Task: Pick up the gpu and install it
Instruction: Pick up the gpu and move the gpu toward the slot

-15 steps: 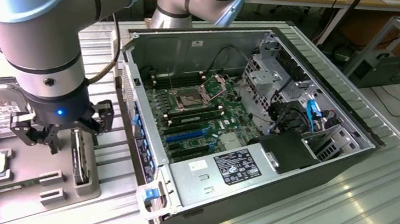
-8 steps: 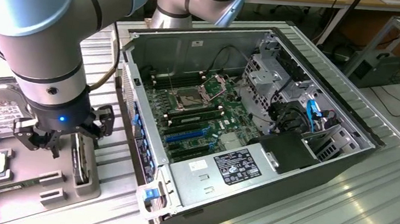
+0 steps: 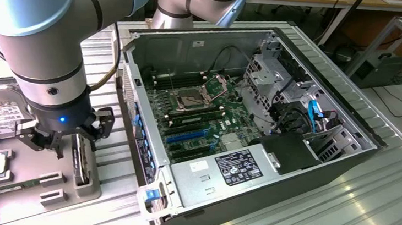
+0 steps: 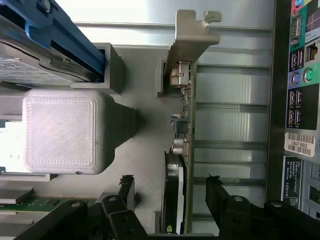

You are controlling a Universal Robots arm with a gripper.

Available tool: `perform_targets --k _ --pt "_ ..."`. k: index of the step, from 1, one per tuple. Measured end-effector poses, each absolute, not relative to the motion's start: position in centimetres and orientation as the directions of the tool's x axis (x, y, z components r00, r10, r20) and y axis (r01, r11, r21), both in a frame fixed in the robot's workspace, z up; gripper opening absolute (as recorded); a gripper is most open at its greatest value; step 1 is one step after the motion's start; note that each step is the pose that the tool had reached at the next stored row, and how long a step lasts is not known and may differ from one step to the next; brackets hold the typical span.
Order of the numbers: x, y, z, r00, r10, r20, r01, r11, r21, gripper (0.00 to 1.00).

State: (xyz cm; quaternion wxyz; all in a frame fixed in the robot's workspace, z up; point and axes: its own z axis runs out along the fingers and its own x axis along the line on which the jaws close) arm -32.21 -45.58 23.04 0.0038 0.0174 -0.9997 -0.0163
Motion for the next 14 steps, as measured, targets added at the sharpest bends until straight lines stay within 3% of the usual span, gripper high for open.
perform_targets --k 6,7,13,14 --pt "-32.19 -45.58 23.02 -0.999 -0.035 0.007 -0.035 0.999 0.033 0.56" --pt "-32.19 -45.58 23.01 -0.999 -0.035 0.007 -0.035 0.999 0.033 0.48" --pt "-32.18 -45.58 23.00 -0.999 -0.035 0.007 -0.035 0.999 0.032 0.47" --pt "-32.18 -45.58 23.00 -0.999 -0.035 0.007 -0.035 0.999 0.032 0.40"
